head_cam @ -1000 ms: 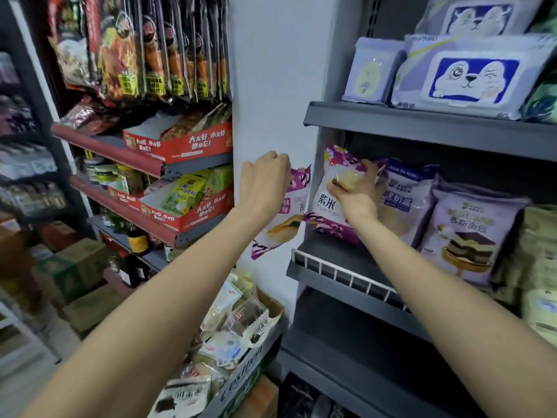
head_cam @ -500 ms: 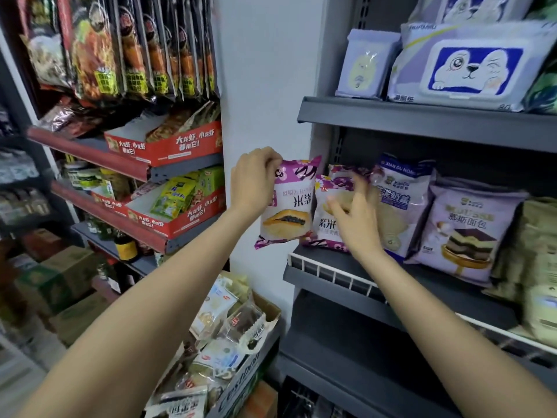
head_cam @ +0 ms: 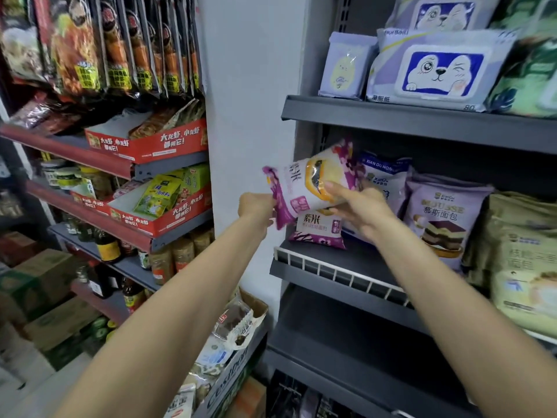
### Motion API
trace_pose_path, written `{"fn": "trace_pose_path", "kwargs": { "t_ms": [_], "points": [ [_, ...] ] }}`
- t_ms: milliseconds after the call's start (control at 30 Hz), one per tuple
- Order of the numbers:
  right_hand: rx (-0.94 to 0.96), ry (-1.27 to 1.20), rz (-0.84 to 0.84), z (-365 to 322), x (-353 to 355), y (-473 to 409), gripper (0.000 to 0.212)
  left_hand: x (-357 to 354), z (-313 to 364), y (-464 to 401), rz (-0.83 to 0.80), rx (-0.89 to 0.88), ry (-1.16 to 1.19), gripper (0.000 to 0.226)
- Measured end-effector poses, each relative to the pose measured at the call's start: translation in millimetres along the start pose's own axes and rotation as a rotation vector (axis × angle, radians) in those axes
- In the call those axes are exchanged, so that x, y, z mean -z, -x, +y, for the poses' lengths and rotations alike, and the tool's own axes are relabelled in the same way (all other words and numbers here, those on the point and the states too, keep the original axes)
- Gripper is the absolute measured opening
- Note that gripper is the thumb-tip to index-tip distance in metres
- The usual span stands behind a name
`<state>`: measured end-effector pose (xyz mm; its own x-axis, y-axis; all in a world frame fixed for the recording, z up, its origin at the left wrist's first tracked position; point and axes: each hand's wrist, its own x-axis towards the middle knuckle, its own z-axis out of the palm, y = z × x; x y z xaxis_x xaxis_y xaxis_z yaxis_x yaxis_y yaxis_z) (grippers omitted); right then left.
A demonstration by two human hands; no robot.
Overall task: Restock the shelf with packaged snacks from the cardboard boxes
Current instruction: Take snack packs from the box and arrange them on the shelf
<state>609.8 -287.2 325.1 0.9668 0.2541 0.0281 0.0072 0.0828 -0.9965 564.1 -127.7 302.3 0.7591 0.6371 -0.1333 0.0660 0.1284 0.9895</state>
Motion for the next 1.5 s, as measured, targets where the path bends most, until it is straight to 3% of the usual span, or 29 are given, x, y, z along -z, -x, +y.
{"fn": "trace_pose_path", "kwargs": {
  "t_ms": [67, 133, 167, 267, 333, 433, 533, 733, 900, 1067, 1167, 1233, 1367, 1500],
  "points": [
    [0.125, 0.288, -0.021, -13.9, 11.4, -3.1, 0.047, 0.9, 1.3, 0.6, -0.053, -0.087, -0.247, 0.042],
    [0.210, 0.604, -0.056, -26.9, 19.3, -11.8, 0.064, 1.9, 4.4, 0.9, -0.085, -0.275, -0.408, 0.083],
    [0.233, 0.733, -0.084, -32.8, 20.7, -14.6, 0.071, 1.0, 6.2, 3.2, -0.150, -0.346, -0.442, 0.091],
    [0.260, 0.895, -0.175, -33.9, 15.9, -16.4, 0.073, -5.1, 6.4, 10.7, -0.432, -0.322, -0.456, 0.085],
    [0.284, 0.847, -0.186, -20.3, 12.4, -17.7, 0.070, -7.7, 1.1, 12.7, -0.487, -0.292, -0.424, 0.071],
    [0.317, 0.796, -0.067, 9.2, 12.0, -15.7, 0.066, -7.7, -13.3, 5.5, -0.415, -0.272, -0.366, 0.061],
    [0.312, 0.718, 0.028, 37.1, 8.5, -12.0, 0.060, -11.7, -25.8, -3.1, -0.379, -0.139, -0.347, 0.060],
    [0.321, 0.859, 0.119, 51.6, -1.7, -8.6, 0.055, -16.0, -19.9, -5.3, -0.391, -0.057, -0.434, 0.066],
    [0.562, 1.177, 0.187, 39.3, -7.3, 5.2, 0.055, -17.9, -22.1, 7.4, -0.243, -0.278, -0.581, 0.063],
    [0.695, 1.047, -0.014, 40.8, -18.1, 34.6, 0.038, 9.4, -27.7, 37.4, -0.024, -0.606, -0.849, 0.038],
    [0.658, 0.851, -0.219, 55.6, -36.4, 61.9, 0.031, 41.2, -46.1, 60.1, 0.125, -0.702, -0.967, 0.026],
    [0.641, 0.871, -0.336, 73.1, -52.9, 80.6, 0.027, 66.0, -65.2, 73.1, 0.195, -0.729, -1.047, 0.023],
    [0.567, 0.936, -0.516, 114.0, -91.7, 119.8, 0.024, 125.7, -108.0, 98.9, 0.287, -0.619, -1.195, 0.019],
    [0.537, 1.017, -0.730, 159.7, -138.6, 163.8, 0.021, 198.6, -151.4, 130.7, 0.343, -0.394, -1.300, 0.017]
  ]
}}
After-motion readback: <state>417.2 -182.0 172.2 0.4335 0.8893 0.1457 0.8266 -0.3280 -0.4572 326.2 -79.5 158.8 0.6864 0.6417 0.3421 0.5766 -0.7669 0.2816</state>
